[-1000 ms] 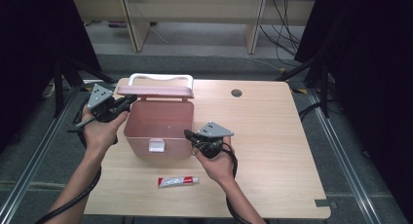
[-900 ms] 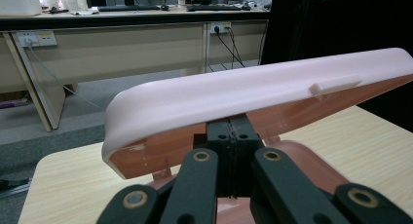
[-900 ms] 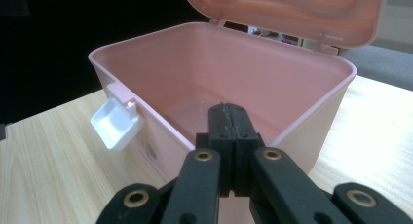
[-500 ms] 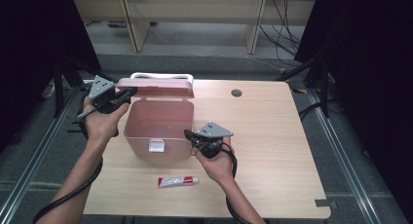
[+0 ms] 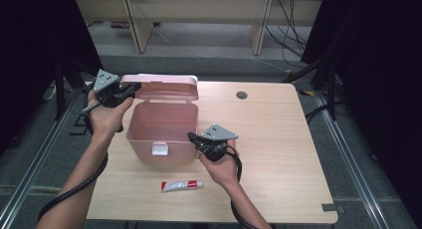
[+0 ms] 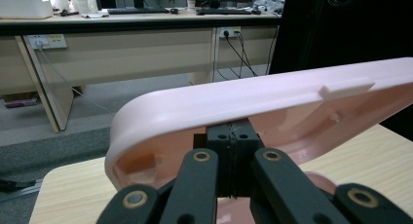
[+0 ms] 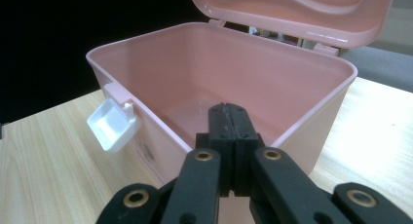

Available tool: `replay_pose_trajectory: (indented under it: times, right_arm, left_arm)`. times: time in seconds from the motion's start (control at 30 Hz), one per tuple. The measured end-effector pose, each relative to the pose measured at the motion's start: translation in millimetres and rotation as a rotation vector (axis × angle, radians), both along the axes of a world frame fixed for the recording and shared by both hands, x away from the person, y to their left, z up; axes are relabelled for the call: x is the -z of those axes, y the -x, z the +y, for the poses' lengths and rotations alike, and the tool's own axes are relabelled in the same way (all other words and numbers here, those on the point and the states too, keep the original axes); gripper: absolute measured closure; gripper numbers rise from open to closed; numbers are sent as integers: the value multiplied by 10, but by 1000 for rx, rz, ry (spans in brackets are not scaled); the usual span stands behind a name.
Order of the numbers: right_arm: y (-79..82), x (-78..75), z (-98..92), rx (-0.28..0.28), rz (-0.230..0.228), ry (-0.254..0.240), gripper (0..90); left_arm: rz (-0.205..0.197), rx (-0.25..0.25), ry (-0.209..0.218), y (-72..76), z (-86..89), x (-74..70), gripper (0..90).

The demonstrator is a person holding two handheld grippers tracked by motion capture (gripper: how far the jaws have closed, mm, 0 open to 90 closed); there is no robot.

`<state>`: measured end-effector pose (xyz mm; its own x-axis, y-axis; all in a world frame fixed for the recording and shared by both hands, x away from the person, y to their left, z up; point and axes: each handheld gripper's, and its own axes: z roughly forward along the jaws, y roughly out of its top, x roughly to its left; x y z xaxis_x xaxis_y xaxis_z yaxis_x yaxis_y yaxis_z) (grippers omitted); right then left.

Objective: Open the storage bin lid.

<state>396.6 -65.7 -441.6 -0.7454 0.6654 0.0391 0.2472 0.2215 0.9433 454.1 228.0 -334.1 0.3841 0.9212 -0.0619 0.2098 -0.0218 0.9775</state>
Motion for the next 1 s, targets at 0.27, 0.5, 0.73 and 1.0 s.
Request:
replay_pose_trajectory:
  times: [0.27, 0.5, 0.73, 1.0]
  right_arm:
    - [6, 0, 3, 1, 7, -1, 900]
    - [2, 0, 3, -1, 2, 2, 900]
    - [2, -2, 5, 0, 2, 6, 900]
    - [1, -1, 14, -1, -1, 7, 900]
  left_arm:
    - [-4, -8, 4, -51, -7, -17, 899]
    - [-5, -22, 4, -102, 6, -36, 899]
    - [-4, -31, 4, -137, 18, -50, 900]
    - [-4, -41, 4, -203, 22, -69, 899]
